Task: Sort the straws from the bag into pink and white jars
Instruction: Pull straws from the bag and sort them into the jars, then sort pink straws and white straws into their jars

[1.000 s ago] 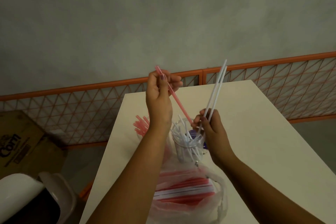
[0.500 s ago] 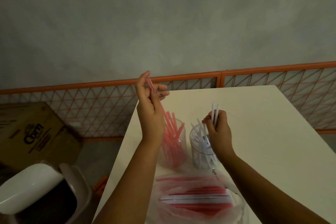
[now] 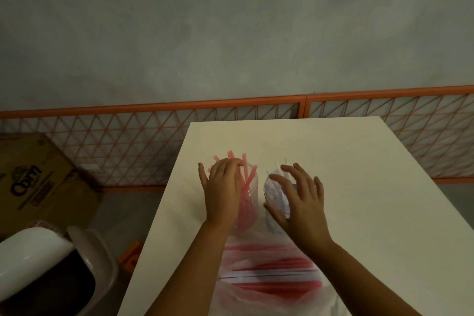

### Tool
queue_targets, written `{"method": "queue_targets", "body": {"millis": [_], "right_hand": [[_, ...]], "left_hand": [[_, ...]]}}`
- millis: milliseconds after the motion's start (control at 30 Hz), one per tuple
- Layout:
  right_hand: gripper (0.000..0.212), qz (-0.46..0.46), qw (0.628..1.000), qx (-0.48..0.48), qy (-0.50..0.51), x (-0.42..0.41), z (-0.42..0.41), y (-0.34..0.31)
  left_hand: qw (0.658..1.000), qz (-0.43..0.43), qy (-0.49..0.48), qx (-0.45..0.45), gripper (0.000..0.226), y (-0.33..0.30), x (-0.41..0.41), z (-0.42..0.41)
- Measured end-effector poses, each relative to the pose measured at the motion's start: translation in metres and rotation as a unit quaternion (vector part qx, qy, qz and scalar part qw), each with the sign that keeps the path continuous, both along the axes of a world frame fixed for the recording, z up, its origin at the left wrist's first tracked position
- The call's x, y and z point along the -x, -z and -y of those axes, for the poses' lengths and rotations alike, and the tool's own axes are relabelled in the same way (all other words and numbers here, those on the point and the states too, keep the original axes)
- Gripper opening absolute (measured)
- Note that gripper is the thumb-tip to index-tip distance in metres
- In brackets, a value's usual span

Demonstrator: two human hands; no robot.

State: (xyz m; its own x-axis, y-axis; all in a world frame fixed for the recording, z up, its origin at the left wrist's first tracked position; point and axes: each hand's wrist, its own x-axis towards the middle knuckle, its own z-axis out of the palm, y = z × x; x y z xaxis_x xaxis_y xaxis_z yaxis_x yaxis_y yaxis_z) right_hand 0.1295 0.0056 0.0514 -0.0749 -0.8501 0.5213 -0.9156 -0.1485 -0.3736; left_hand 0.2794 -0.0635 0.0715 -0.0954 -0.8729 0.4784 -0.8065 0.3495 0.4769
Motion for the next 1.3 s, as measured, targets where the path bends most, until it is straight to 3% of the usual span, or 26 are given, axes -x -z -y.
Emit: {"method": "queue_targets", "body": {"millis": [100,200,567,767,900,1000,1033,1100,1167,1233,1300], "right_hand": [[0.071,-0.094,0.994,-0.059,0.023,-0.001,-0.003,0.012],[0.078,-0.112,0.989,-0.072,0.062,0.002,0.001,0.008],[0.085,-0.128,0.986,-0.086,0.064,-0.003,0.008,0.007],[0.085,-0.13,0.991,-0.012,0.042,-0.003,-0.005,0.002],[0.057,-0.078,0.992,0.097,-0.009,-0.01,-0.024,0.003],[0.031,0.0,0.988,0.094,-0.124,-0.015,-0.043,0.018],[0.026,0.013,0.987,0.057,-0.15,-0.017,-0.05,0.026],[0.022,0.018,0.984,-0.05,-0.171,-0.018,-0.062,0.043],[0.018,0.013,0.97,-0.177,-0.167,-0.018,-0.07,0.062],[0.035,0.008,0.95,-0.263,-0.167,-0.018,-0.077,0.078],[0.059,-0.031,0.938,-0.305,-0.162,-0.018,-0.084,0.087]], "left_hand": [[0.983,0.182,-0.002,-0.002,0.034,-0.002,-0.002,-0.003],[0.955,0.291,-0.009,-0.047,0.052,-0.013,0.002,-0.006],[0.923,0.373,0.024,-0.087,0.055,-0.025,-0.003,-0.019],[0.945,0.317,0.031,-0.069,0.053,-0.027,-0.009,-0.028],[0.981,0.165,0.03,0.098,0.042,-0.019,-0.02,-0.038],[0.968,0.077,0.096,0.22,0.03,-0.002,-0.026,-0.063],[0.967,0.079,0.134,0.202,0.025,0.008,-0.027,-0.075],[0.978,0.068,0.19,0.045,0.022,0.03,-0.029,-0.095],[0.969,0.072,0.214,-0.097,0.025,0.054,-0.03,-0.109],[0.95,0.144,0.221,-0.165,0.03,0.074,-0.032,-0.116],[0.928,0.189,0.212,-0.242,0.055,0.087,-0.038,-0.123]]}}
